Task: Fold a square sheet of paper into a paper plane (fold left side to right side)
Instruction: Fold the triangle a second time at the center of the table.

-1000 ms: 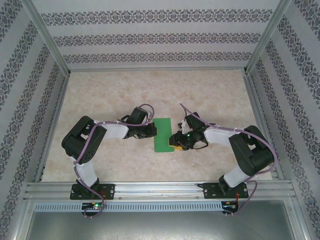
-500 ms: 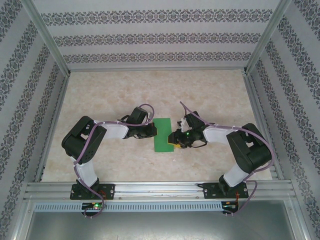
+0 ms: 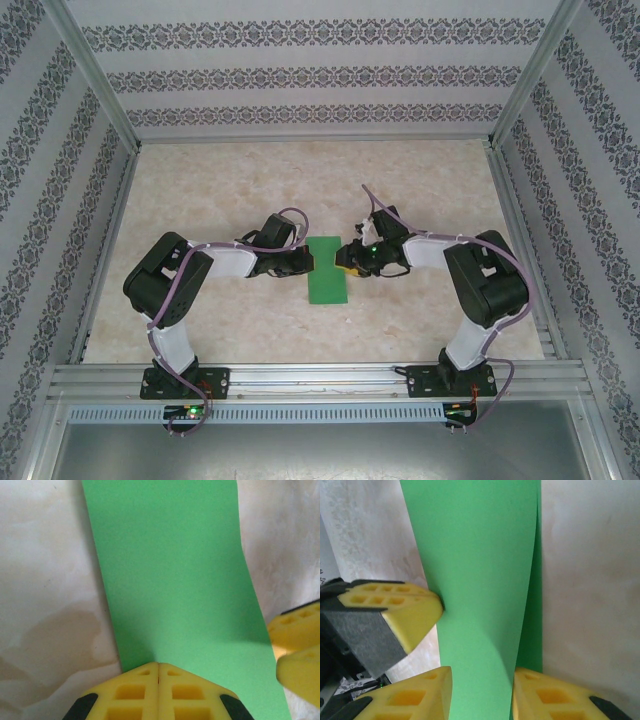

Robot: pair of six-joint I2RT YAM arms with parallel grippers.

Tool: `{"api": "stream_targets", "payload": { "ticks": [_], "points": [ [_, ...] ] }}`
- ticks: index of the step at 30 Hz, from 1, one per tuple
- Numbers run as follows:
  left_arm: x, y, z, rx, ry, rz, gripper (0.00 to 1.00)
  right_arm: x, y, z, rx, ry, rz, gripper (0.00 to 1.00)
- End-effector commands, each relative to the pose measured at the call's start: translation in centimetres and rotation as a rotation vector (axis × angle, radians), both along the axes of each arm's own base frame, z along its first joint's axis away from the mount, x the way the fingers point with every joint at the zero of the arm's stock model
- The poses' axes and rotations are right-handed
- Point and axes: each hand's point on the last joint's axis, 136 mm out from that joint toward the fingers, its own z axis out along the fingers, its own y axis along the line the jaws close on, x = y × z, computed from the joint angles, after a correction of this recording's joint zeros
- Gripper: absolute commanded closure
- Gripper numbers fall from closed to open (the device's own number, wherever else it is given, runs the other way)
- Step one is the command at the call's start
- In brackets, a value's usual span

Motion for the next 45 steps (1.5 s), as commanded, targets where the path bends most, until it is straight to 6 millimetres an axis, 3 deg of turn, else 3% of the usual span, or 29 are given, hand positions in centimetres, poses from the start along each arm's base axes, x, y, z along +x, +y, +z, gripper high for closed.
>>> {"api": "stream_targets", "payload": {
  "ticks": [1, 7, 11, 17, 23, 28, 33, 39, 45],
  "points": [
    [-3.2, 1.2, -2.7, 0.082, 0.108, -0.014, 0.98, 1.5, 0.1, 0.3, 0.024, -0.028, 0.017, 0.66],
    [-2.9, 1.0, -2.1, 0.073, 0.093, -0.013, 0.98, 2.3, -0.3, -0.5, 0.021, -0.023, 0.015, 0.7],
    [-2.4, 0.6, -1.2, 0.057, 0.071, -0.018, 0.97, 2.2, -0.4, -0.6, 0.026, -0.016, 0.017, 0.79],
    [-1.3, -0.1, 1.1, 0.031, 0.016, -0.029, 0.94, 1.8, -0.4, -0.5, 0.036, -0.005, 0.019, 0.98],
    [-1.2, 0.5, 4.6, 0.013, -0.096, -0.026, 0.84, 1.5, -0.5, 0.4, 0.043, 0.01, 0.007, 1.0],
    [-3.3, 0.9, 7.7, 0.065, -0.25, -0.109, 0.75, 0.9, -0.7, 1.1, 0.046, 0.051, -0.023, 1.0],
    [-7.5, -0.5, 9.2, 0.125, -0.382, -0.257, 0.62, 0.5, -0.8, 1.2, 0.056, 0.085, -0.043, 1.0],
    [-11.5, -3.5, 9.1, 0.219, -0.488, -0.418, 0.48, 0.6, -0.8, 1.4, 0.052, 0.084, -0.053, 1.0],
    [-12.5, -6.5, 7.4, 0.409, -0.558, -0.509, 0.39, 0.6, -0.8, 1.2, 0.046, 0.09, -0.054, 1.0]
  ]
}}
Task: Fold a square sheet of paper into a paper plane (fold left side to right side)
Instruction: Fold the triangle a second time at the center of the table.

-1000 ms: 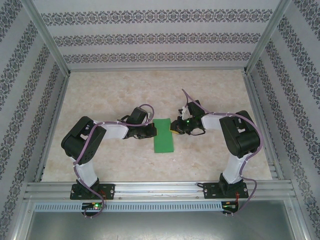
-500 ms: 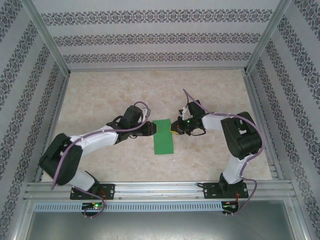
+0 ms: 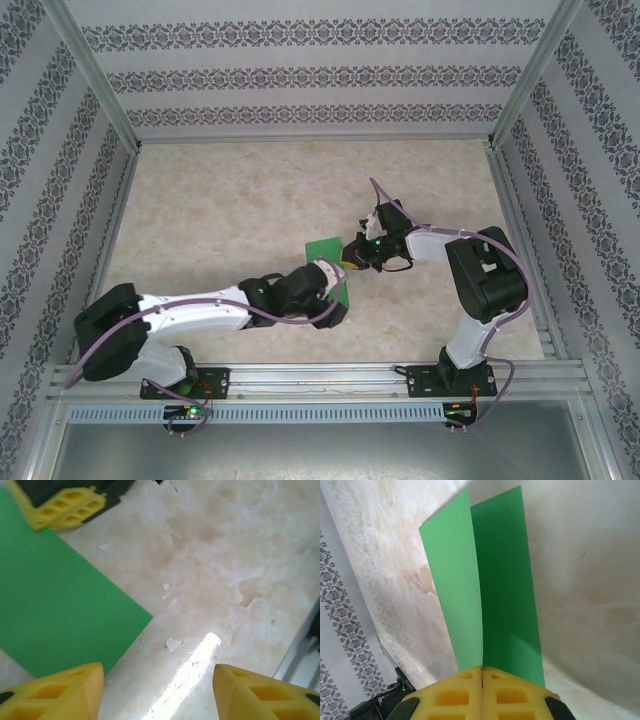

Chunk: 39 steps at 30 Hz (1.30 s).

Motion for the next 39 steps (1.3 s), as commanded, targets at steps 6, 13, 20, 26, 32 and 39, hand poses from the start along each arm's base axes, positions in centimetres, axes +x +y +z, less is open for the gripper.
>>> {"api": "stream_targets", "payload": {
  "ticks": [6, 13, 20, 26, 32, 39],
  "points": [
    [2.0, -1.1, -2.6, 0.33, -0.178, 0.002, 0.36, -0.3, -0.3, 0.4, 0.005, 0.011, -0.008, 1.0],
    [3.5, -1.2, -4.2, 0.488, -0.229, 0.033, 0.35, -0.3, -0.4, 0.4, 0.004, 0.008, -0.008, 1.0],
    [3.5, -1.0, -4.4, 0.497, -0.224, 0.041, 0.57, -0.4, -0.4, 0.0, -0.007, 0.009, -0.003, 1.0],
    [3.4, -1.2, -3.8, 0.457, -0.219, 0.037, 0.89, -0.1, -0.3, 0.6, -0.006, -0.021, 0.01, 1.0],
    [3.4, -1.0, -3.0, 0.372, -0.151, 0.062, 1.0, 0.7, -0.7, 3.2, 0.002, -0.118, 0.02, 0.88],
    [3.2, -1.0, -1.8, 0.102, 0.062, 0.077, 1.0, 1.1, -4.3, 5.4, -0.03, -0.238, -0.05, 0.66]
  ]
}}
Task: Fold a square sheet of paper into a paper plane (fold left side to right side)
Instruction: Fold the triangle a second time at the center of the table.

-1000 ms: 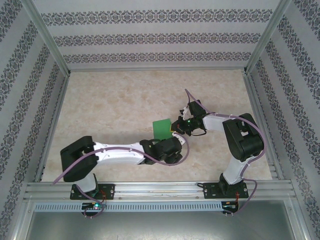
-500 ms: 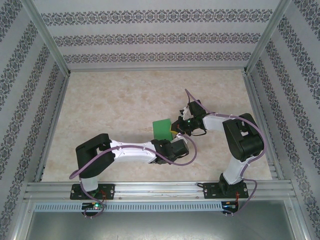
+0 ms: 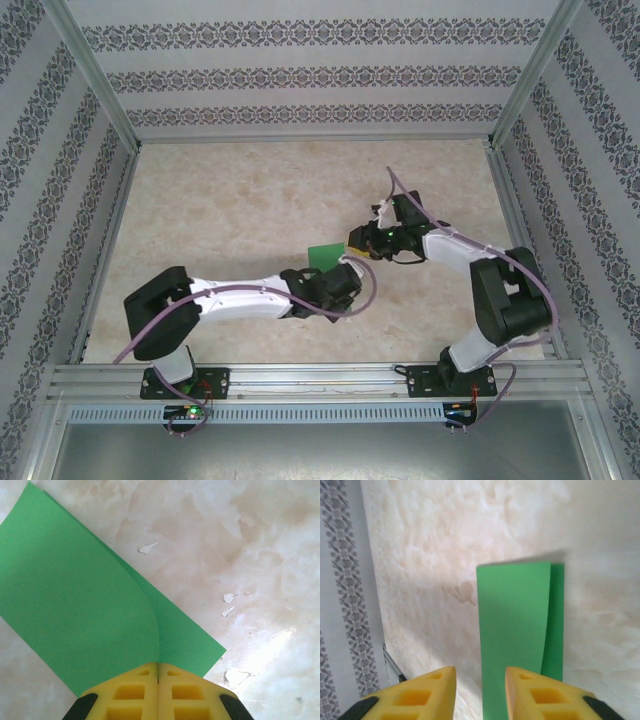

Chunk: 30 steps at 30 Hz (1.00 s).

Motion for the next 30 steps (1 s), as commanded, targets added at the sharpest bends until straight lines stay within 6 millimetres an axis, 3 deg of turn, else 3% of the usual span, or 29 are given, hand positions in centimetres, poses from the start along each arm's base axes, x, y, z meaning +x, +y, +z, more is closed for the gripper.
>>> {"api": "stream_targets", "payload": {
  "ticks": [1, 5, 13, 21, 30],
  "points": [
    [-0.3, -0.9, 1.2, -0.219, 0.14, 0.023, 1.0, -0.7, -2.1, 0.0, -0.038, -0.047, -0.024, 0.65],
    [0.1, -0.7, 1.7, -0.411, 0.254, 0.056, 1.0, -2.1, -3.0, -0.2, -0.035, -0.065, -0.019, 0.68],
    [1.6, 1.0, 1.4, -0.574, 0.375, 0.152, 1.0, -6.9, -1.1, -1.8, 0.005, -0.028, 0.08, 1.0],
    [2.2, 1.4, 1.0, -0.598, 0.393, 0.178, 1.0, -10.4, 1.7, -4.6, -0.015, 0.035, 0.125, 1.0],
    [2.4, 2.3, -0.1, -0.578, 0.385, 0.197, 1.0, -11.9, 3.0, -7.0, -0.051, 0.08, 0.156, 1.0]
  ]
}}
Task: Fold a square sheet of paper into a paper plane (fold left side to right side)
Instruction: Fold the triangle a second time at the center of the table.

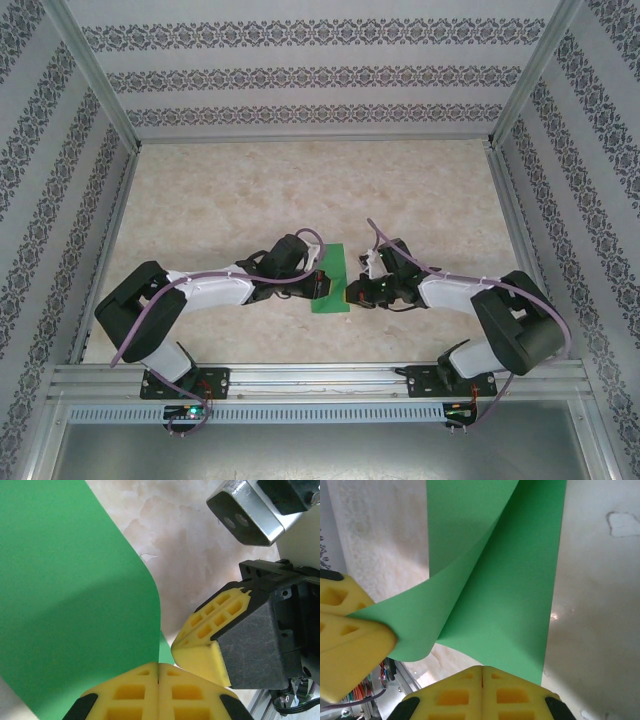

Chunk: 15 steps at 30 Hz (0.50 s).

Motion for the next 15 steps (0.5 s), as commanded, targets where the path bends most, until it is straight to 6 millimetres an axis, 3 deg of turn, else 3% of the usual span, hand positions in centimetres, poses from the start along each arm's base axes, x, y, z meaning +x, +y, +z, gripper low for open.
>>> {"api": "stream_targets", "payload": {
  "ticks": [1, 15],
  "points": [
    [0.6, 0.3, 0.1, -0.018, -0.016, 0.013, 1.0, 0.1, 0.4, -0.7, -0.014, -0.006, -0.006, 1.0],
    [0.7, 0.7, -0.8, -0.007, 0.002, 0.009, 1.0, -1.1, -0.7, -3.4, -0.118, 0.059, 0.009, 1.0]
  ]
}}
